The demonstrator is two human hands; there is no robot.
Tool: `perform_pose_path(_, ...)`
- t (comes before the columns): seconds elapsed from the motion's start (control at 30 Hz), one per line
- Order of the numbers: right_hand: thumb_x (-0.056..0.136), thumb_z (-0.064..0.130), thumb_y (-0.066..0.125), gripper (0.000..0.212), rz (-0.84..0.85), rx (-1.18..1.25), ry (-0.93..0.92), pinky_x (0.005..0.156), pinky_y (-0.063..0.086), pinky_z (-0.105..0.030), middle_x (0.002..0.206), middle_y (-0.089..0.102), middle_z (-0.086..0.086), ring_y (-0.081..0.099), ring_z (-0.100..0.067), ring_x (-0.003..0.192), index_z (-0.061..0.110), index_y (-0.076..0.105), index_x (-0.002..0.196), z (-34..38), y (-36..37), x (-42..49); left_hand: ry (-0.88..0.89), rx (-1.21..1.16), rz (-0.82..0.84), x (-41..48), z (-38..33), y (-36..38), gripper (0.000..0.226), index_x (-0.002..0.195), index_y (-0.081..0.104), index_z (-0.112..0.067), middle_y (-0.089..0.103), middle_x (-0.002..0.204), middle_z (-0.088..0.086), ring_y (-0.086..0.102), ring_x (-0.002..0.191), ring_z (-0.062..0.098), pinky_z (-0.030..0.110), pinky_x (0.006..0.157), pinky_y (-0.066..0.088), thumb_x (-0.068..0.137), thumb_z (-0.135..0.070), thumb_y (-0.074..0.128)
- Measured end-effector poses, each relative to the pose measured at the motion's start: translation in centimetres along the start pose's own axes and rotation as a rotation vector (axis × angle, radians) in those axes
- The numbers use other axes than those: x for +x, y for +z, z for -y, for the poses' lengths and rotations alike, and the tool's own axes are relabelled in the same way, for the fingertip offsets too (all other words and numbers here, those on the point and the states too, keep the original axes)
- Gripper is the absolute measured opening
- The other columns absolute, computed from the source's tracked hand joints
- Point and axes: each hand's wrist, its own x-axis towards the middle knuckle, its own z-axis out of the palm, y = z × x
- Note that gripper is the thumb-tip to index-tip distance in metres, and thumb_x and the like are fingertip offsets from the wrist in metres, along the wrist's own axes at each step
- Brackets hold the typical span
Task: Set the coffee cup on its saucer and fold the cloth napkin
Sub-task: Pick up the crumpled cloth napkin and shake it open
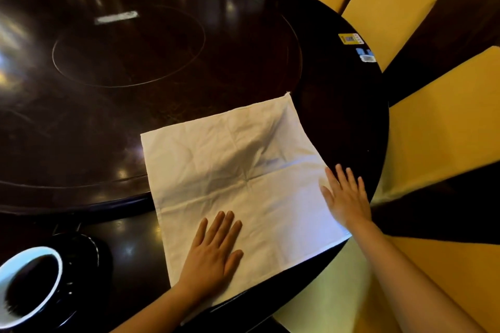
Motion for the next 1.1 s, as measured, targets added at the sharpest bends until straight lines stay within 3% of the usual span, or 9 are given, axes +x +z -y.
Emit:
perform_pose_path(0.13, 0.084, 0.04, 0.034, 0.056, -0.22, 0.099, -0.212, 0.106, 0.024, -0.045, 0.139, 0.05, -0.011, 0.038, -0.027, 0.131, 0.014, 0.045, 0.133, 7.7, -0.7, -2.8, -0.015, 0.006, 0.001, -0.8, -0.7, 0.3, 0.057, 0.146, 0.016, -0.026, 0.018, 0.154, 0.0, 0.001, 0.143, 0.015, 0.044, 0.111, 0.006, 0.095, -0.052, 0.02)
perform_pose_path(0.23, 0.088, 0.042, 0.032, 0.053, -0.082, 0.102, -0.518, 0.106, 0.015, -0.038, 0.141, 0.049, -0.001, 0.042, -0.02, 0.132, 0.019, 0.046, 0.134, 15.4, 0.1, -7.4, -0.016, 0.014, 0.012, -1.4, -1.0, 0.2, 0.058, 0.145, 0.021, -0.024, 0.022, 0.153, 0.001, 0.002, 0.142, 0.016, 0.043, 0.111, 0.007, 0.095, -0.053, 0.021)
perform_pose_path(0.3, 0.095, 0.045, 0.023, 0.052, 0.016, 0.118, -0.535, 0.109, 0.009, -0.036, 0.148, 0.038, 0.002, 0.034, -0.02, 0.137, 0.022, 0.038, 0.139, 15.8, 0.9, -8.3, -0.01, 0.014, 0.01, -2.2, -1.2, 0.3, 0.058, 0.144, 0.023, -0.023, 0.023, 0.152, 0.001, 0.003, 0.142, 0.015, 0.043, 0.11, 0.008, 0.095, -0.053, 0.021)
perform_pose_path(0.5, 0.093, 0.055, 0.002, 0.068, -0.018, 0.127, -0.161, 0.111, 0.012, -0.04, 0.152, 0.026, -0.001, 0.029, -0.023, 0.139, 0.02, 0.025, 0.146, 5.7, 1.8, -5.3, -0.021, 0.012, -0.003, -3.6, -1.3, 0.9, 0.059, 0.146, 0.018, -0.021, 0.018, 0.154, 0.001, 0.001, 0.143, 0.014, 0.043, 0.111, 0.008, 0.095, -0.052, 0.021)
perform_pose_path(0.6, 0.084, 0.062, -0.007, 0.077, -0.016, 0.099, -0.044, 0.115, 0.005, -0.041, 0.157, 0.01, 0.001, 0.01, -0.018, 0.145, 0.021, 0.007, 0.148, 1.4, 1.8, -5.0, -0.046, 0.007, -0.013, -4.1, -1.4, 1.1, 0.06, 0.146, 0.018, -0.021, 0.019, 0.154, 0.001, 0.002, 0.143, 0.015, 0.044, 0.112, 0.007, 0.095, -0.053, 0.019)
perform_pose_path(0.7, 0.09, 0.056, 0.008, 0.071, -0.028, 0.102, 0.097, 0.115, 0.011, -0.044, 0.157, 0.011, -0.003, 0.008, -0.019, 0.145, 0.015, 0.011, 0.148, 0.1, 1.7, -6.3, -0.139, -0.008, -0.023, -4.7, -1.5, 1.4, 0.061, 0.145, 0.02, -0.023, 0.021, 0.153, 0.003, 0.003, 0.142, 0.017, 0.046, 0.112, 0.005, 0.093, -0.055, 0.017)
perform_pose_path(0.87, 0.093, 0.036, 0.047, 0.064, -0.147, 0.354, 0.376, 0.103, 0.033, -0.047, 0.147, 0.032, -0.024, 0.033, -0.04, 0.132, -0.004, 0.03, 0.14, 0.6, 1.5, -8.7, -0.225, -0.048, -0.07, -6.6, -1.6, 1.6, 0.062, 0.142, 0.026, -0.018, 0.027, 0.15, 0.006, 0.005, 0.141, 0.017, 0.044, 0.114, 0.003, 0.093, -0.054, 0.013)
perform_pose_path(0.97, 0.091, 0.033, 0.052, 0.058, -0.126, 0.633, 0.582, 0.086, 0.042, -0.047, 0.126, 0.048, -0.035, 0.048, -0.048, 0.112, -0.012, 0.04, 0.125, 1.4, 0.6, -9.3, -0.19, -0.031, -0.078, -7.2, -1.4, 1.7, 0.062, 0.142, 0.028, -0.017, 0.027, 0.15, 0.007, 0.005, 0.141, 0.017, 0.043, 0.114, 0.002, 0.094, -0.053, 0.014)
perform_pose_path(1.1, 0.092, 0.035, 0.052, 0.055, -0.061, 0.731, 0.611, 0.08, 0.044, -0.045, 0.117, 0.056, -0.035, 0.054, -0.048, 0.106, -0.014, 0.045, 0.114, 1.5, -0.4, -9.7, -0.191, -0.025, -0.075, -7.1, -1.3, 1.8, 0.062, 0.143, 0.026, -0.017, 0.025, 0.151, 0.007, 0.004, 0.142, 0.017, 0.044, 0.114, 0.002, 0.094, -0.052, 0.013)
